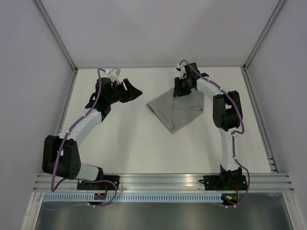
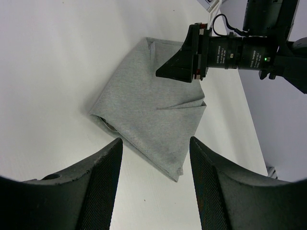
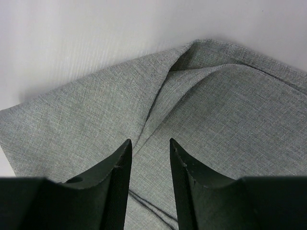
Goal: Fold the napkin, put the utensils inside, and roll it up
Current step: Roll the napkin at the center of the board.
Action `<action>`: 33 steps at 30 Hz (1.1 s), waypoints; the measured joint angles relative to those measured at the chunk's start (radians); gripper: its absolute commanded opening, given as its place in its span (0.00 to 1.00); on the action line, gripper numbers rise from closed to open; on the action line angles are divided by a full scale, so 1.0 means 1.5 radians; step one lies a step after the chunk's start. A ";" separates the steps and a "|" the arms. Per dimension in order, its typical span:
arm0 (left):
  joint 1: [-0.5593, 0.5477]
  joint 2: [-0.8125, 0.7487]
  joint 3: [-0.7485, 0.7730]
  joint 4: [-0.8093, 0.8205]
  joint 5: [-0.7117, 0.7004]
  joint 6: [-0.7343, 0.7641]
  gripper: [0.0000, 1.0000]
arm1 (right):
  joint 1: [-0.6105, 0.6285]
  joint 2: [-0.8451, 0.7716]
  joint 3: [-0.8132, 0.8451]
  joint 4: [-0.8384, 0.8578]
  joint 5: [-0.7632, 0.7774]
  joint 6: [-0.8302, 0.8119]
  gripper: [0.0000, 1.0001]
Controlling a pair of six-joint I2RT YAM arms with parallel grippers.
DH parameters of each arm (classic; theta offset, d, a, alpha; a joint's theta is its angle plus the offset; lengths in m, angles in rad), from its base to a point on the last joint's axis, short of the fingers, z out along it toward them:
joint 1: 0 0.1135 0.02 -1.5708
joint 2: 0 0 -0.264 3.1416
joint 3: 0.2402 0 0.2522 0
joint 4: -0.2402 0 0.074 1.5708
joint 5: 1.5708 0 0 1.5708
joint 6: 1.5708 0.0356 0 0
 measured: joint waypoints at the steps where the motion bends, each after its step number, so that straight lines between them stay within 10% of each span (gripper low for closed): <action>1: 0.000 0.000 0.000 0.000 0.000 0.000 0.63 | -0.001 0.003 0.002 0.002 -0.003 0.002 0.41; 18: 0.008 0.000 0.000 -0.001 -0.001 0.000 0.63 | -0.014 0.057 0.046 0.033 -0.025 0.028 0.38; 33: 0.008 0.001 0.009 -0.006 -0.001 0.000 0.63 | -0.032 0.062 0.086 0.041 -0.052 0.046 0.13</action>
